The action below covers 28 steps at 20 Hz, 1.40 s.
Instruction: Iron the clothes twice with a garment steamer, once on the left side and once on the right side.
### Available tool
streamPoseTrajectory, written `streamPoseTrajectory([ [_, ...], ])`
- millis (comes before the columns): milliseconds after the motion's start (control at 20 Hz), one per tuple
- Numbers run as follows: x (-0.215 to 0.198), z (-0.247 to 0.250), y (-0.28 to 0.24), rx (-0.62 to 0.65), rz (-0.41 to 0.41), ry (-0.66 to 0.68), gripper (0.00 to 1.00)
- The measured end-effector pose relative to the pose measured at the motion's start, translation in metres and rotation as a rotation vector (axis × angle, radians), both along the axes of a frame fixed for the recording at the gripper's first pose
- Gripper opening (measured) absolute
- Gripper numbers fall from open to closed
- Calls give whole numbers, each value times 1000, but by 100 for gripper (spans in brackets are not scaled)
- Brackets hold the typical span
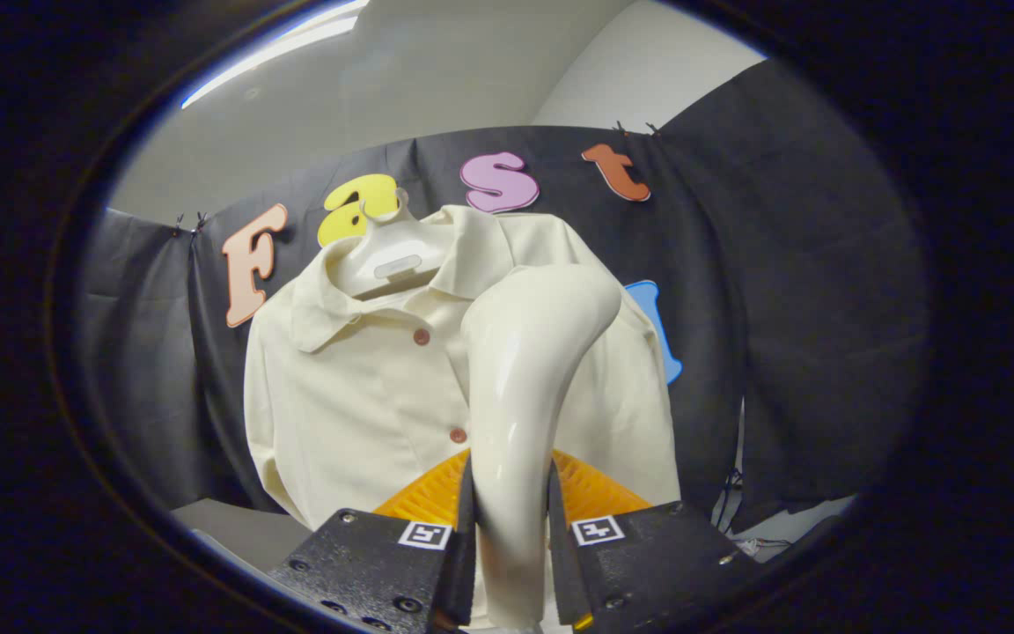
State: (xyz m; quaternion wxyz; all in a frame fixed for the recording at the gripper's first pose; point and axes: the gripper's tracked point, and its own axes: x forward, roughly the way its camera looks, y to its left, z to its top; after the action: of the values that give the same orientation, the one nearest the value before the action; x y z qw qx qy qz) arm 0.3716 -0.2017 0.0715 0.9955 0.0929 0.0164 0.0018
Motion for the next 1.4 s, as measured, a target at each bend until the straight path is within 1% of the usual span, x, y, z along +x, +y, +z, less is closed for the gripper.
streamPoseTrajectory([
  [50,5,8,2,2,12,-17,35],
  [150,15,9,2,5,23,-7,36],
  [350,25,-18,-7,-13,38,42,36],
  [500,21,-38,-14,58,57,41,37],
  [600,18,-53,-20,85,48,57,37],
  [750,9,-78,-28,70,36,109,37],
  [900,2,-95,-32,58,41,144,37],
  [1100,-7,-120,-41,38,28,176,37],
  [1400,-18,-156,-51,69,20,213,37],
])
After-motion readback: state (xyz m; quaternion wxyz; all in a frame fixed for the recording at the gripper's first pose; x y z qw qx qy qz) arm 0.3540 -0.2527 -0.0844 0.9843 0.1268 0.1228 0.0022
